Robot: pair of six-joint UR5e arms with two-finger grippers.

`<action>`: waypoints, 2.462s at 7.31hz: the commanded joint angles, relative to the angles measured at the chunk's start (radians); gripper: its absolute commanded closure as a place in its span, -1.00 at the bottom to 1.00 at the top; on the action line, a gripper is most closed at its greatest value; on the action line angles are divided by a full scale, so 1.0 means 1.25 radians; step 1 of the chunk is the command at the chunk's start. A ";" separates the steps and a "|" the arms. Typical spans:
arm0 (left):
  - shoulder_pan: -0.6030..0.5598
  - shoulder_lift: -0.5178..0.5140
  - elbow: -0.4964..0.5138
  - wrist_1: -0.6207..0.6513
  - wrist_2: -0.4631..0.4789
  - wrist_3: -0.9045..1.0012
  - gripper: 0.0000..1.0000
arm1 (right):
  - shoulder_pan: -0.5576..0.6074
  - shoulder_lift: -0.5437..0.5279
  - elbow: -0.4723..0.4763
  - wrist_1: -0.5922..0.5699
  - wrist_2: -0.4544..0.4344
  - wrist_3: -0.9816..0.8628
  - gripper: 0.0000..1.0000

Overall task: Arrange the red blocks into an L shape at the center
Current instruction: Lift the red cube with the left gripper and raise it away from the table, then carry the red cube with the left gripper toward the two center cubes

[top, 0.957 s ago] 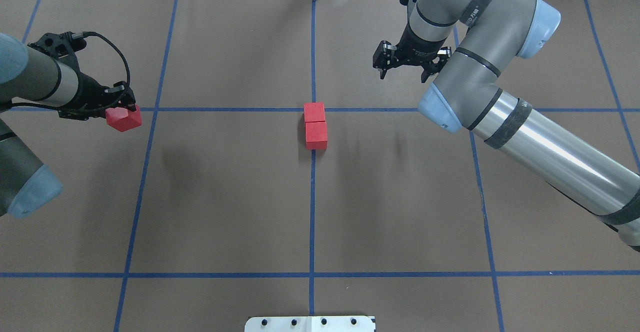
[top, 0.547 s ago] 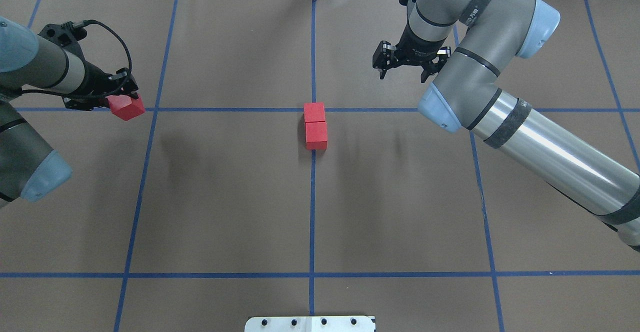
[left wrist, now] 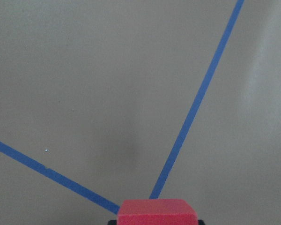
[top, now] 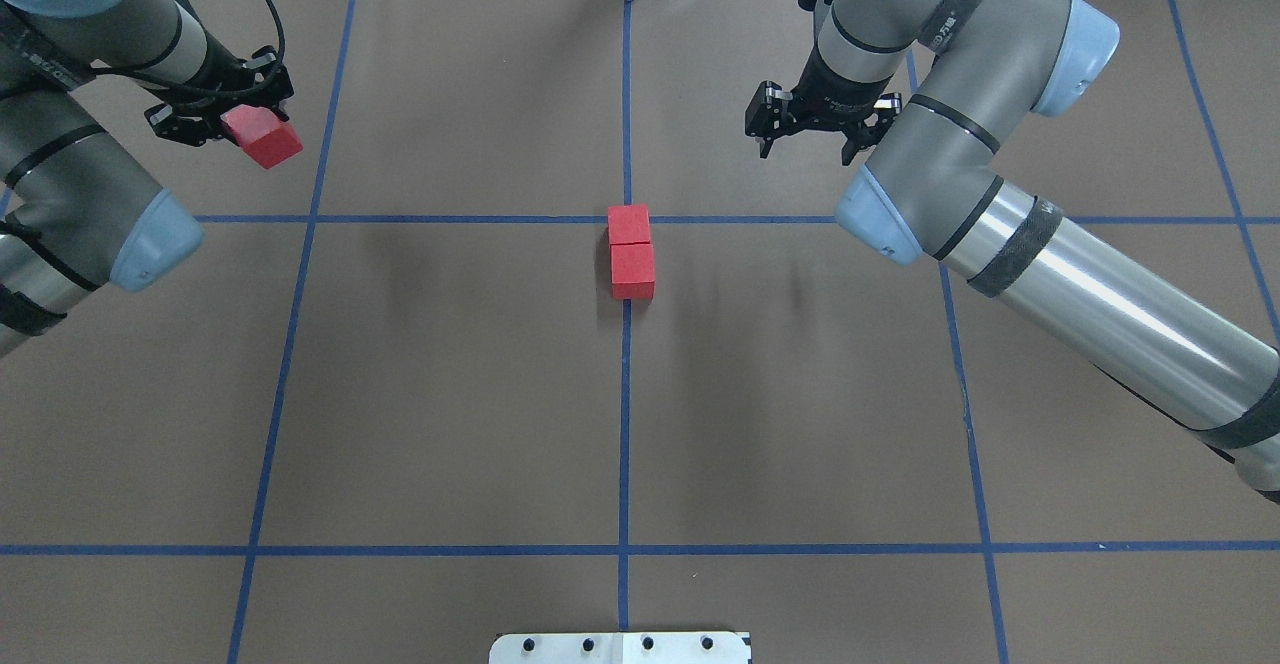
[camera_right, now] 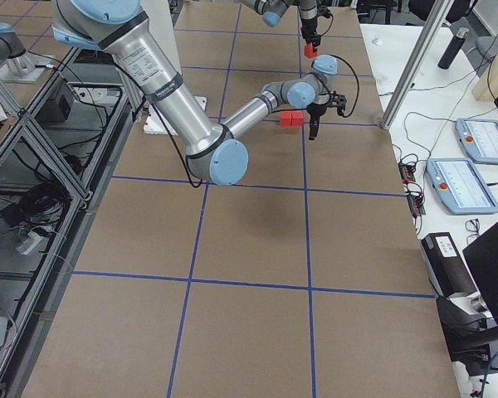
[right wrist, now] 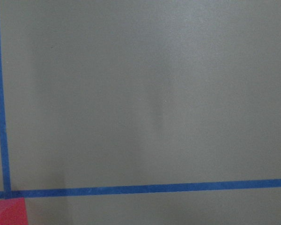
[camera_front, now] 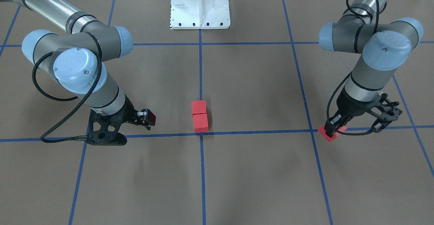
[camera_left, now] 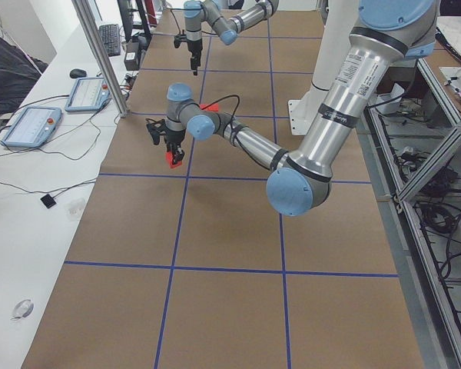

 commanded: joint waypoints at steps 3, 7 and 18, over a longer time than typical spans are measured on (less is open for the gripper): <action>-0.077 -0.036 0.020 0.023 -0.071 -0.014 1.00 | -0.004 0.006 0.002 0.001 0.001 0.010 -0.98; -0.169 -0.030 0.067 0.030 -0.146 0.110 1.00 | -0.005 -0.001 0.003 0.001 0.001 0.012 -0.98; -0.133 -0.069 0.169 -0.055 -0.085 -0.242 1.00 | -0.006 -0.016 0.003 0.035 0.002 0.016 -0.98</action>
